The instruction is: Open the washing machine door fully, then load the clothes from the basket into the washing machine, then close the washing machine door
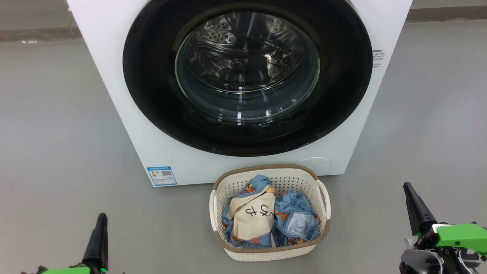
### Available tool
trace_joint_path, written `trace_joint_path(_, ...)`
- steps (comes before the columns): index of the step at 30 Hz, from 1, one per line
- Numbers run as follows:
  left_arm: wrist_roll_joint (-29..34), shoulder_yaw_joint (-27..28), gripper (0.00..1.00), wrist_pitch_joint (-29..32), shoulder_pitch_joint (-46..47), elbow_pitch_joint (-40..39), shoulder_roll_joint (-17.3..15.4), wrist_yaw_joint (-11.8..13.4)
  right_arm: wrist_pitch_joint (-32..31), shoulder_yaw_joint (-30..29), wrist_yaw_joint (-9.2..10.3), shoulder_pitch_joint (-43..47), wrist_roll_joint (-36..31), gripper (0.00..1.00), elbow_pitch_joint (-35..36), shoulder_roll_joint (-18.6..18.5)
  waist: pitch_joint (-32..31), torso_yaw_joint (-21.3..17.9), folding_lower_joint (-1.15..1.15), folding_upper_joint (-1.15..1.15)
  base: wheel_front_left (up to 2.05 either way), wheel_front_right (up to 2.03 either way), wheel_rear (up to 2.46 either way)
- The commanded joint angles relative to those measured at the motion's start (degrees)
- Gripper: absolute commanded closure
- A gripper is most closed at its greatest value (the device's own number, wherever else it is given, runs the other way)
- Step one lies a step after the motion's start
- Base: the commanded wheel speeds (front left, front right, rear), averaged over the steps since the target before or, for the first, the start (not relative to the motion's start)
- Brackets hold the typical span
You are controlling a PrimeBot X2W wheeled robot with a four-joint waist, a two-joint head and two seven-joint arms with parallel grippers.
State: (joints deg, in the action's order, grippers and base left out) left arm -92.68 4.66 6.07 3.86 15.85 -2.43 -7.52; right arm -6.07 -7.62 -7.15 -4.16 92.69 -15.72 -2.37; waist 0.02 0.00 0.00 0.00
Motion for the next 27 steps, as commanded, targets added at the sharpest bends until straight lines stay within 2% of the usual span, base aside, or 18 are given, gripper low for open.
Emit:
trace_joint_path(1,0.5,1.9,1.0,0.4,2.7,-1.5,-0.5,0.0,-0.4,1.1,-0.34,-2.4,-0.5,1.0,1.3,-0.6,0.0,0.0,0.0,0.0,0.0,0.0,0.0)
trace_joint_path(27,0.6,1.9,1.0,0.4,2.7,-1.5,-0.5,0.0,-0.4,1.0,-0.34,-2.4,-0.6,1.0,1.3,-0.6,0.0,0.0,0.0,0.0,0.0,0.0,0.0)
